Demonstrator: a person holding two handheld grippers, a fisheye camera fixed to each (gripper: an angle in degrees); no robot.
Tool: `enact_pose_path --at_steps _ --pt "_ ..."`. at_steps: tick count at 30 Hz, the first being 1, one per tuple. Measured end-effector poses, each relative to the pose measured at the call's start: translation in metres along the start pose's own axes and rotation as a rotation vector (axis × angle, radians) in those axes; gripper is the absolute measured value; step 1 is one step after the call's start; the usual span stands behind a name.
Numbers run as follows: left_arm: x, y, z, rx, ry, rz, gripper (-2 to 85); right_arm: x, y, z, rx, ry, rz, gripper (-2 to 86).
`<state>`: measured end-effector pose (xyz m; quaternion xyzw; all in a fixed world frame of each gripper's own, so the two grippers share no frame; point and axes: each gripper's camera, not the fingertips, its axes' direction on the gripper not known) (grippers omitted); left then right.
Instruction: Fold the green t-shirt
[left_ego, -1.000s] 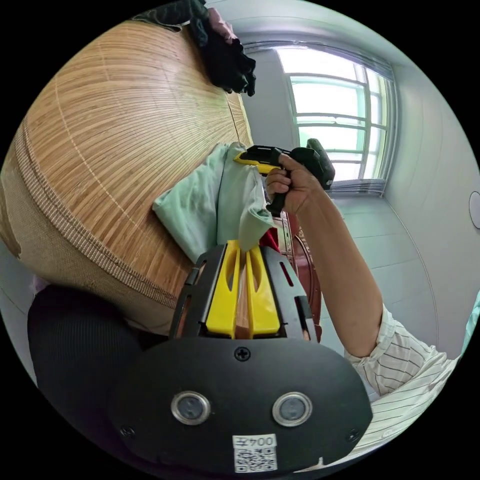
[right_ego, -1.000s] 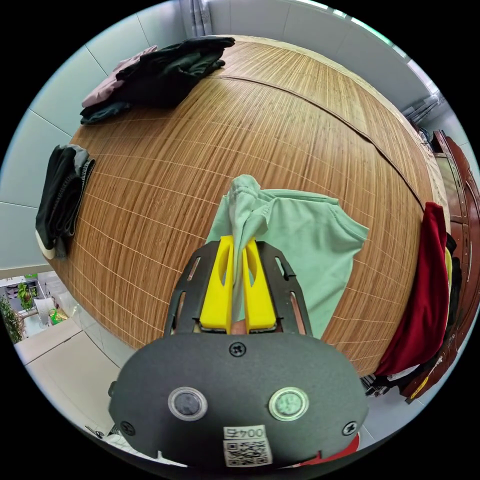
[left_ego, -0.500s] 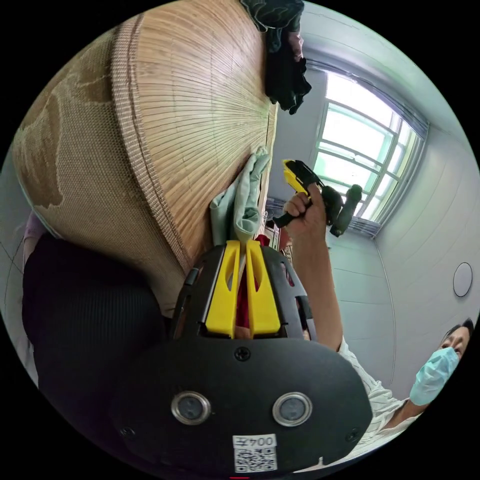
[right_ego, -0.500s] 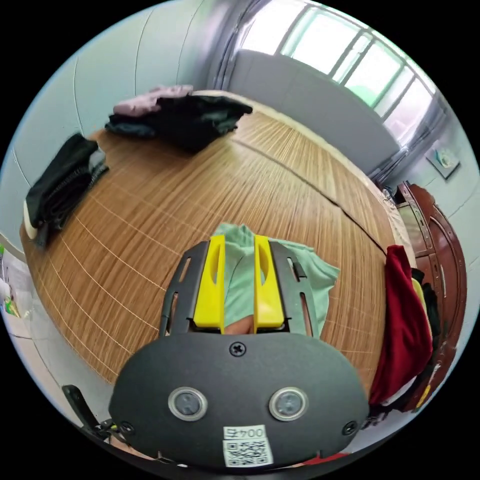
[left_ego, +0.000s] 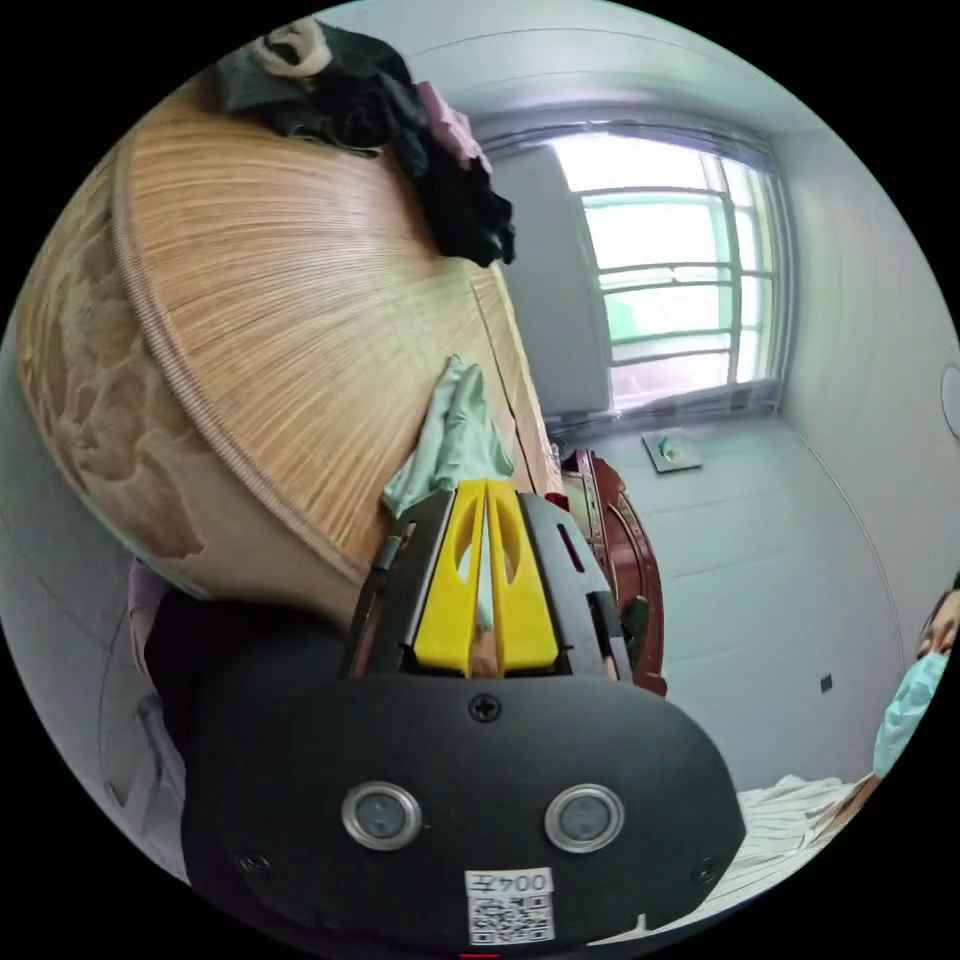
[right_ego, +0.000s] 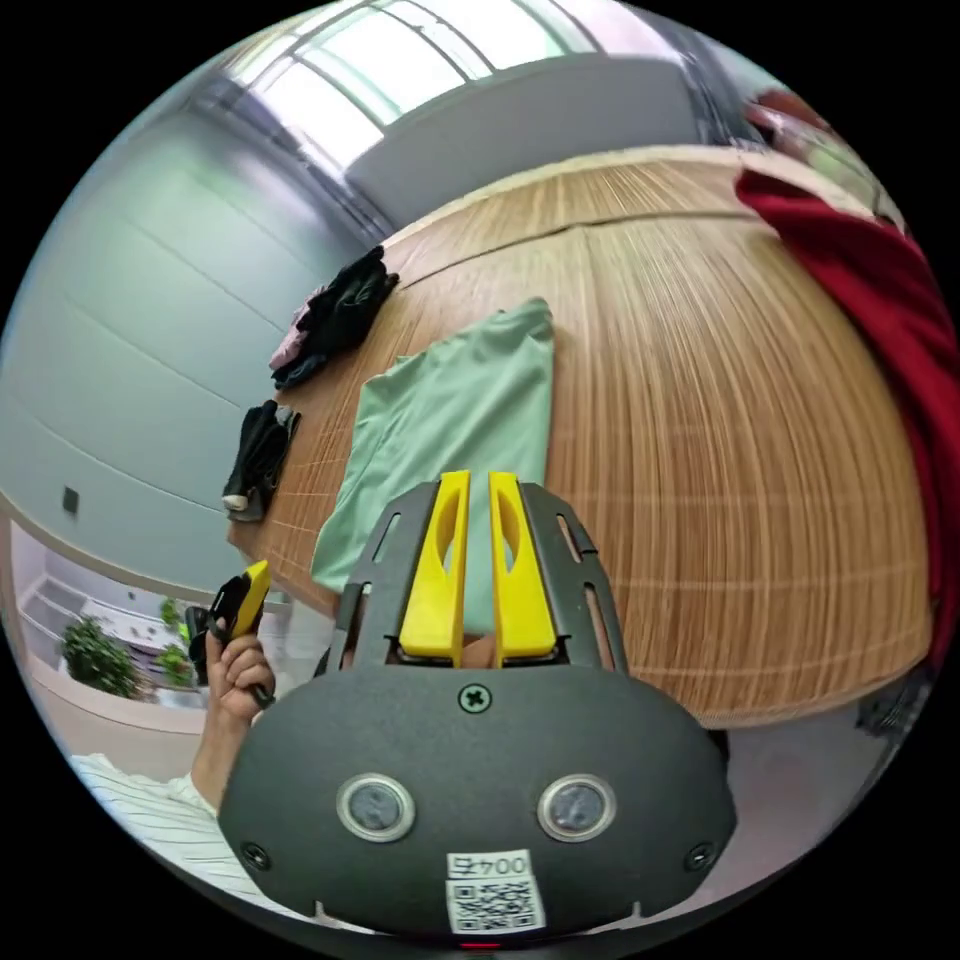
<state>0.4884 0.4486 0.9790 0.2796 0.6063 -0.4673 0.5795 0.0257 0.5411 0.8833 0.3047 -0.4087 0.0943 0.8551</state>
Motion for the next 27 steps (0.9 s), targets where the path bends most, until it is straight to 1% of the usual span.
enact_pose_path --at_steps 1,2,3,4,5,7,8,9,11,13,15,17,18,20,23,25,27 --pt "0.008 -0.002 0.014 -0.044 0.005 0.033 0.3 0.024 0.015 -0.005 -0.007 -0.063 0.059 5.0" --pt "0.020 -0.006 0.043 -0.130 -0.010 0.086 0.3 0.046 0.028 -0.008 -0.022 -0.130 0.120 5.2" --pt "0.025 -0.009 0.069 -0.180 -0.063 0.109 0.2 0.055 0.033 -0.008 -0.030 -0.160 0.151 5.2" --pt "0.025 -0.010 0.080 -0.189 -0.097 0.115 0.2 0.070 0.043 -0.009 -0.040 -0.216 0.202 5.2" --pt "0.018 -0.013 0.098 -0.193 -0.169 0.101 0.2 0.081 0.051 -0.008 -0.052 -0.268 0.238 5.5" --pt "-0.001 -0.016 0.113 -0.193 -0.251 0.036 0.2 0.093 0.060 -0.007 -0.080 -0.308 0.273 6.1" --pt "-0.013 -0.015 0.117 -0.210 -0.252 -0.034 0.2 0.098 0.066 -0.009 -0.094 -0.316 0.284 6.6" --pt "-0.017 -0.010 0.115 -0.200 -0.160 -0.096 0.2 0.100 0.069 -0.009 -0.104 -0.319 0.288 6.9" --pt "-0.002 0.002 0.104 -0.145 -0.068 -0.069 0.2 0.105 0.081 -0.014 -0.144 -0.333 0.291 8.0" --pt "0.016 0.018 0.098 -0.148 -0.073 -0.017 0.2 0.105 0.089 -0.024 -0.147 -0.338 0.276 8.2" --pt "0.040 0.045 0.102 -0.197 -0.127 0.085 0.2 0.092 0.096 -0.037 -0.141 -0.258 0.192 8.3" --pt "0.058 0.068 0.121 -0.264 -0.192 0.184 0.2 0.053 0.112 -0.050 -0.118 -0.048 0.021 8.1" --pt "0.068 0.083 0.136 -0.303 -0.231 0.234 0.2 0.041 0.117 -0.052 -0.108 0.012 -0.025 8.1" --pt "0.085 0.103 0.159 -0.340 -0.242 0.304 0.3 -0.007 0.137 -0.052 -0.047 0.228 -0.212 8.1" --pt "0.124 0.137 0.195 -0.422 -0.212 0.410 0.6 -0.047 0.152 -0.044 0.008 0.390 -0.327 8.3" --pt "0.153 0.164 0.215 -0.492 -0.225 0.524 1.0 -0.058 0.155 -0.039 0.011 0.413 -0.350 8.4" --pt "0.185 0.203 0.236 -0.569 -0.288 0.702 2.1 -0.063 0.156 -0.036 -0.003 0.402 -0.351 8.3"
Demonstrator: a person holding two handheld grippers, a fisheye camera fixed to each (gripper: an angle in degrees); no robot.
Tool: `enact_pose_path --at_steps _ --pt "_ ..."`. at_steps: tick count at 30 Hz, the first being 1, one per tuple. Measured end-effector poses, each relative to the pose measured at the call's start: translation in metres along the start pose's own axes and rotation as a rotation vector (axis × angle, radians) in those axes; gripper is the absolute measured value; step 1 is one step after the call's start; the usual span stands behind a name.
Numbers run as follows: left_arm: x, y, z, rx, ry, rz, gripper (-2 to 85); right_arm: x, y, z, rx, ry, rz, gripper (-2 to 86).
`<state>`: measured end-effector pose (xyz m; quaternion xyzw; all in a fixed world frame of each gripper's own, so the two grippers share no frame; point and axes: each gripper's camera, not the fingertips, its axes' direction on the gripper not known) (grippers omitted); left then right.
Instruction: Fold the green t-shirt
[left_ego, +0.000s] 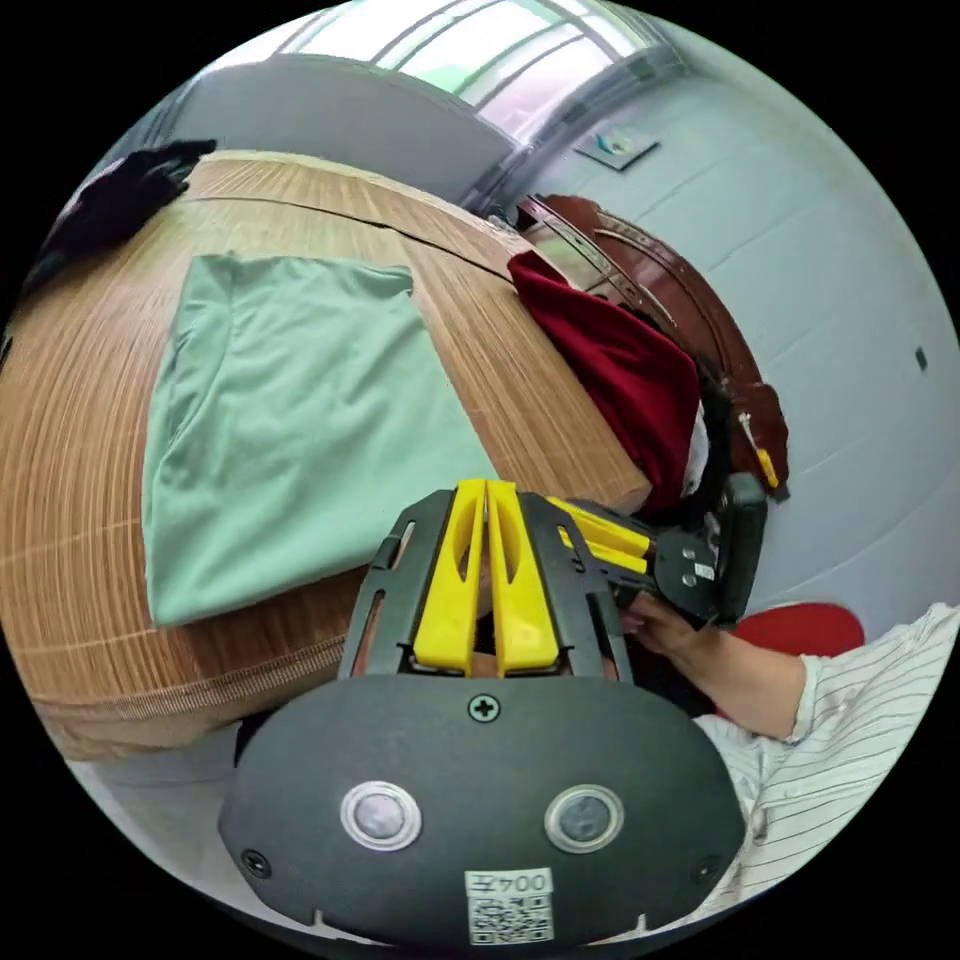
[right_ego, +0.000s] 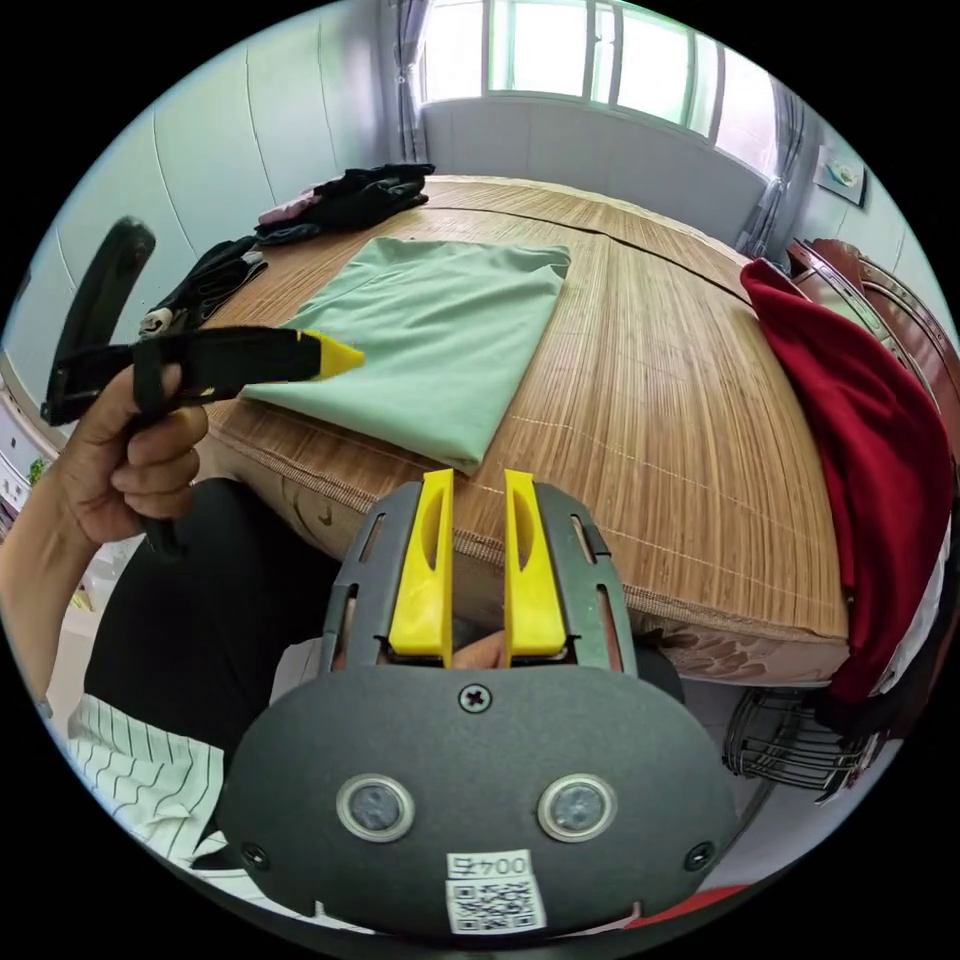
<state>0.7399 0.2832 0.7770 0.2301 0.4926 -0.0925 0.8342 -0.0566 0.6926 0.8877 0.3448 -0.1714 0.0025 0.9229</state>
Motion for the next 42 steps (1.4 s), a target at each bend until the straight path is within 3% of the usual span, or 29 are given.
enact_pose_path --at_steps 9,18,29,36,42 --pt "0.134 0.012 0.060 -0.149 -0.389 0.524 8.4 -0.001 -0.004 -0.019 0.027 -0.046 0.007 1.4" --pt "0.205 0.018 0.109 -0.200 -0.614 0.754 7.5 -0.002 -0.005 -0.050 0.054 -0.119 0.037 -0.5" --pt "0.216 -0.005 0.111 -0.158 -0.594 0.650 2.0 -0.020 -0.006 -0.074 0.086 -0.136 0.046 0.5" --pt "0.191 -0.031 0.094 -0.115 -0.430 0.425 0.7 -0.044 0.007 -0.080 0.119 -0.097 0.013 6.9" --pt "0.181 -0.036 0.088 -0.106 -0.407 0.405 0.5 -0.087 0.007 -0.079 0.166 0.001 -0.056 8.0"
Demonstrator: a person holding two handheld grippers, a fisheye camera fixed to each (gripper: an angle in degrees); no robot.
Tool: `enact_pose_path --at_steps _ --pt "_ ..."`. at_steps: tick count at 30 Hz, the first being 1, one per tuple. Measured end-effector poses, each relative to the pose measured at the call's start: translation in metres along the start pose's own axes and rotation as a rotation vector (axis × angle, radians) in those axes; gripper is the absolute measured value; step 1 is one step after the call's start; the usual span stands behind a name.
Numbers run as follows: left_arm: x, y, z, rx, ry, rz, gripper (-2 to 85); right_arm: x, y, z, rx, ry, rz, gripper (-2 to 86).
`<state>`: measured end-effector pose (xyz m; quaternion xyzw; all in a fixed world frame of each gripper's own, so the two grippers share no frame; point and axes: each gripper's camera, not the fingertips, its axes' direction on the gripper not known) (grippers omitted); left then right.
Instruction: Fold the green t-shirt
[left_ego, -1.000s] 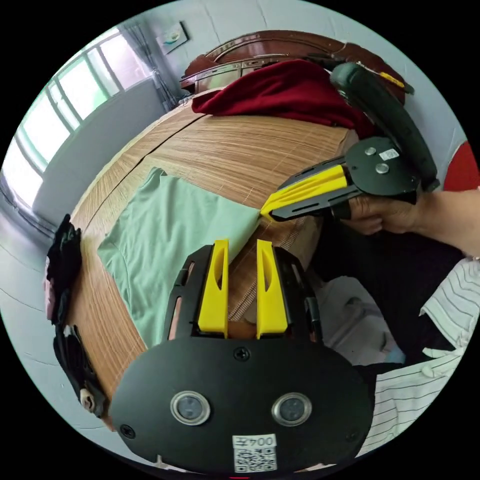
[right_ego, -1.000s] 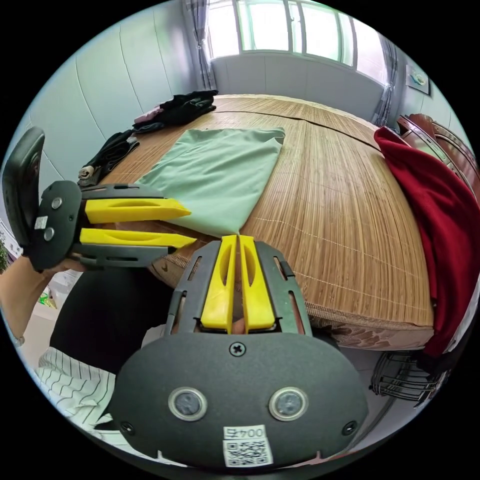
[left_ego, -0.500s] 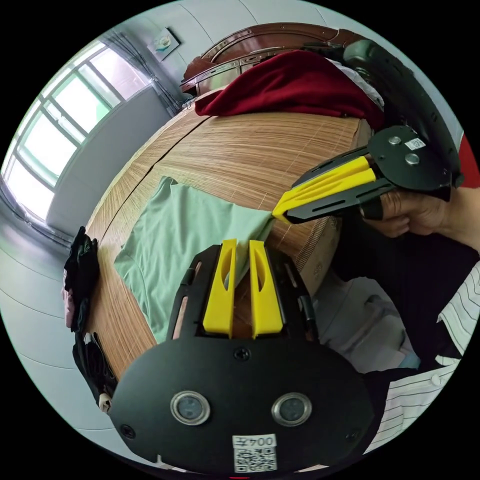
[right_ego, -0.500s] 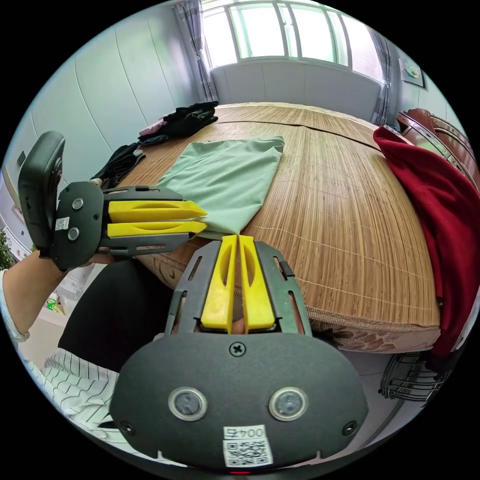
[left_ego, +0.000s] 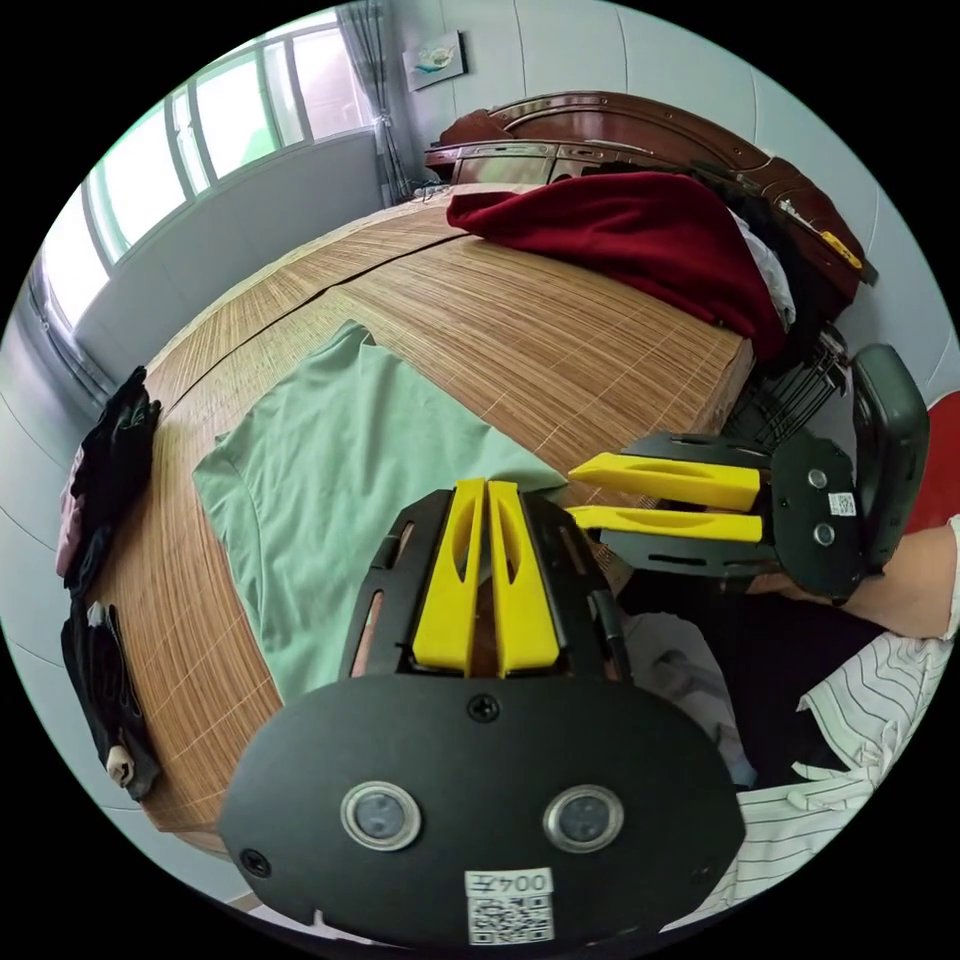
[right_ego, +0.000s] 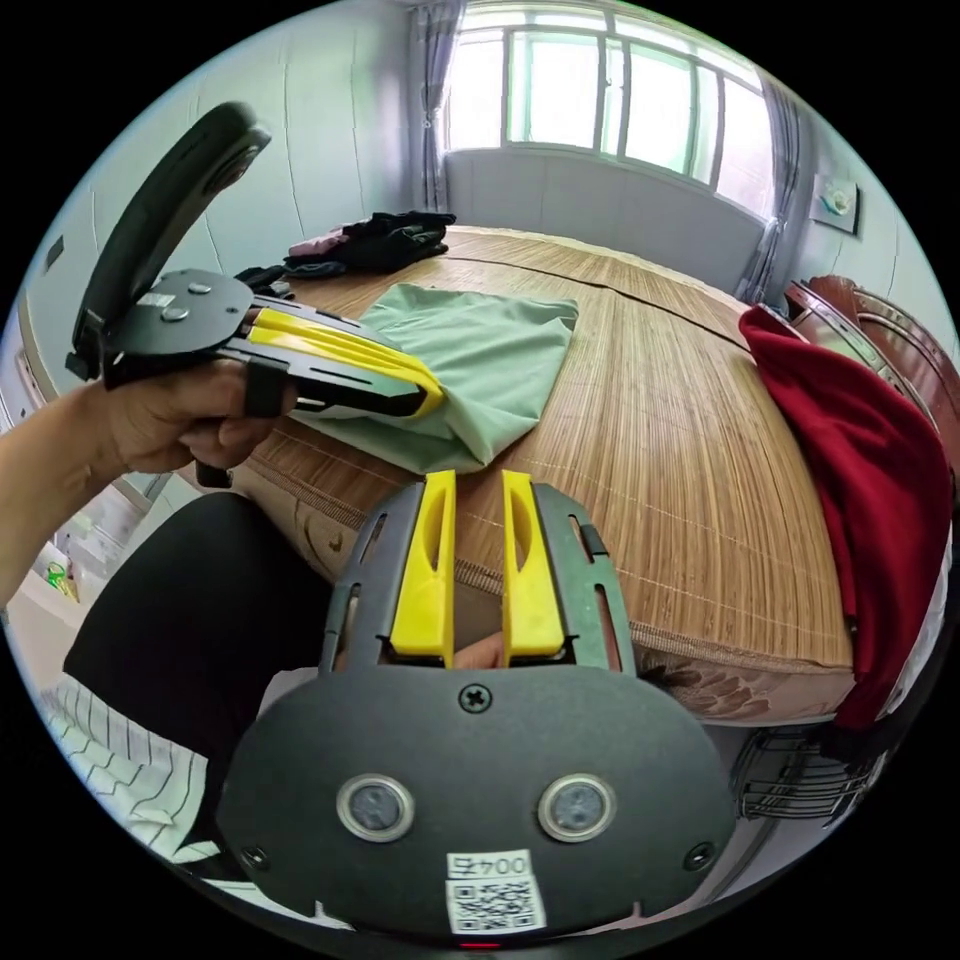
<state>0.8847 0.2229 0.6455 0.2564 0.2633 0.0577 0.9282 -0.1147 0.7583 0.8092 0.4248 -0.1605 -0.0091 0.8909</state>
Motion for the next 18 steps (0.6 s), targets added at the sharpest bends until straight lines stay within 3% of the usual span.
enact_pose_path --at_steps 13,16,18 --pt "-0.031 0.016 -0.011 0.032 0.094 0.006 0.4 -0.054 -0.012 0.035 -0.035 0.262 -0.094 6.0" --pt "-0.069 0.038 -0.025 0.096 0.091 -0.123 0.2 -0.056 -0.006 0.040 -0.039 0.272 -0.098 5.3" --pt "-0.106 0.058 -0.020 0.080 -0.011 -0.285 0.1 -0.057 -0.003 0.044 -0.042 0.272 -0.107 4.7"
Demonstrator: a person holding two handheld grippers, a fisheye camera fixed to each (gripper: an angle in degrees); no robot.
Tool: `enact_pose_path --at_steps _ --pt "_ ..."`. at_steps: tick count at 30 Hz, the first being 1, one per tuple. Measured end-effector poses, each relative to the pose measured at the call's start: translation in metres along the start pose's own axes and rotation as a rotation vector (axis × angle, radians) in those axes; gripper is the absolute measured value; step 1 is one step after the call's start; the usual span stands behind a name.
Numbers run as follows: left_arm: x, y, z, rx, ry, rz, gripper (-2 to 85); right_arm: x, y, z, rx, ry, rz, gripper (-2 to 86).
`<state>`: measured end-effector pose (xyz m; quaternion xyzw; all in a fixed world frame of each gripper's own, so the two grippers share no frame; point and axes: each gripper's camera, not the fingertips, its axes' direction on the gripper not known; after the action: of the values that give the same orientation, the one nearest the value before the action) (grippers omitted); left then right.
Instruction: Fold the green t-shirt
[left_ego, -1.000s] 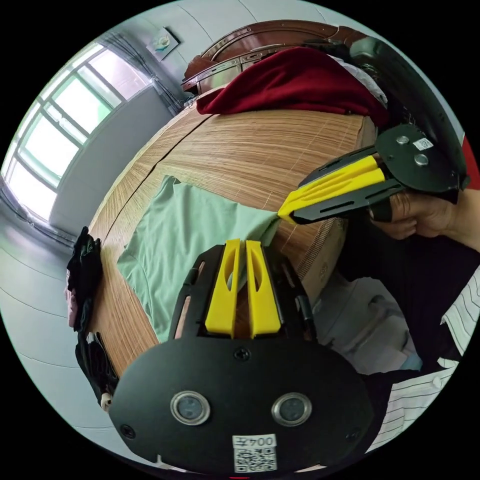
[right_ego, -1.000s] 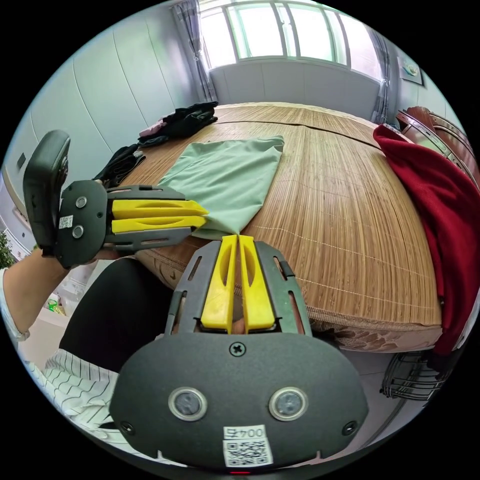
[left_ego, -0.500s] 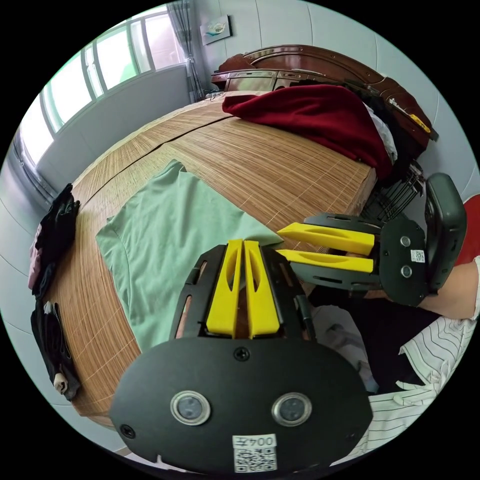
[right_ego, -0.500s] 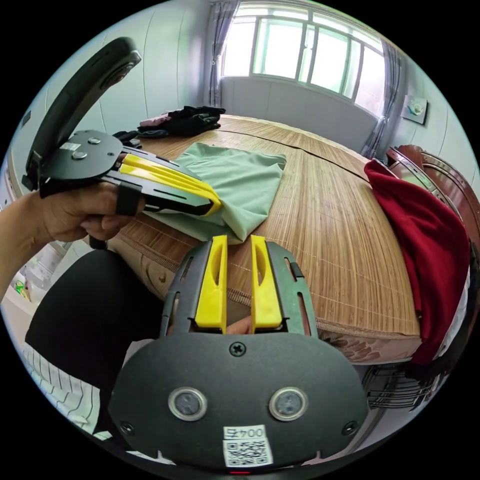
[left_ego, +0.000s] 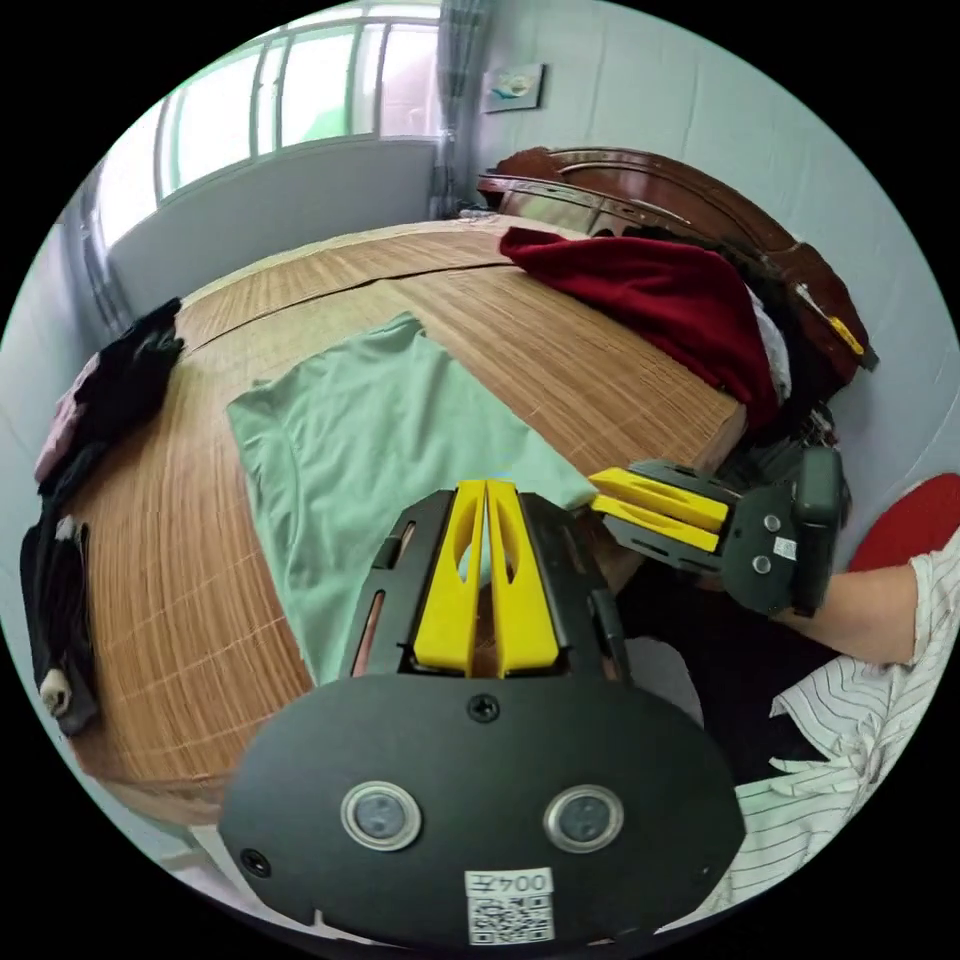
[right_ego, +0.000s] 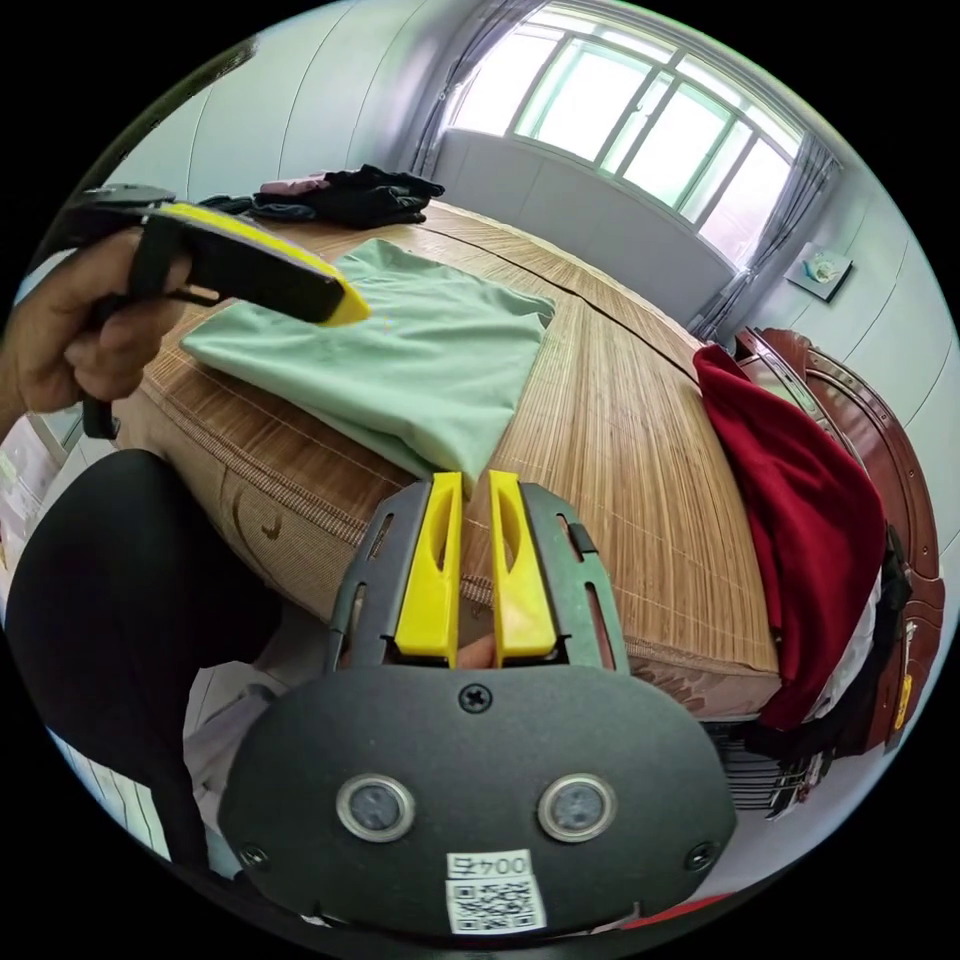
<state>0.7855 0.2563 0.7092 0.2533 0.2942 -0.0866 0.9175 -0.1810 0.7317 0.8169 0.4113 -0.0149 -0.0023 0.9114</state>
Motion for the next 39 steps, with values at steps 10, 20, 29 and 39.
enact_pose_path --at_steps 10,20,29,39 --pt "-0.039 0.019 0.035 -0.159 -0.345 0.046 0.0 0.011 0.005 0.024 -0.040 -0.014 -0.052 0.6" --pt "-0.094 0.033 0.026 -0.123 -0.274 0.001 0.1 0.110 0.018 0.027 -0.048 -0.307 0.231 0.0" --pt "-0.210 0.074 -0.052 0.059 -0.099 -0.391 0.2 0.121 0.004 0.092 -0.156 -0.478 0.269 -0.5" --pt "-0.263 0.159 -0.053 0.022 0.173 -0.610 4.2 0.088 -0.055 0.116 -0.072 -0.694 0.256 5.7"
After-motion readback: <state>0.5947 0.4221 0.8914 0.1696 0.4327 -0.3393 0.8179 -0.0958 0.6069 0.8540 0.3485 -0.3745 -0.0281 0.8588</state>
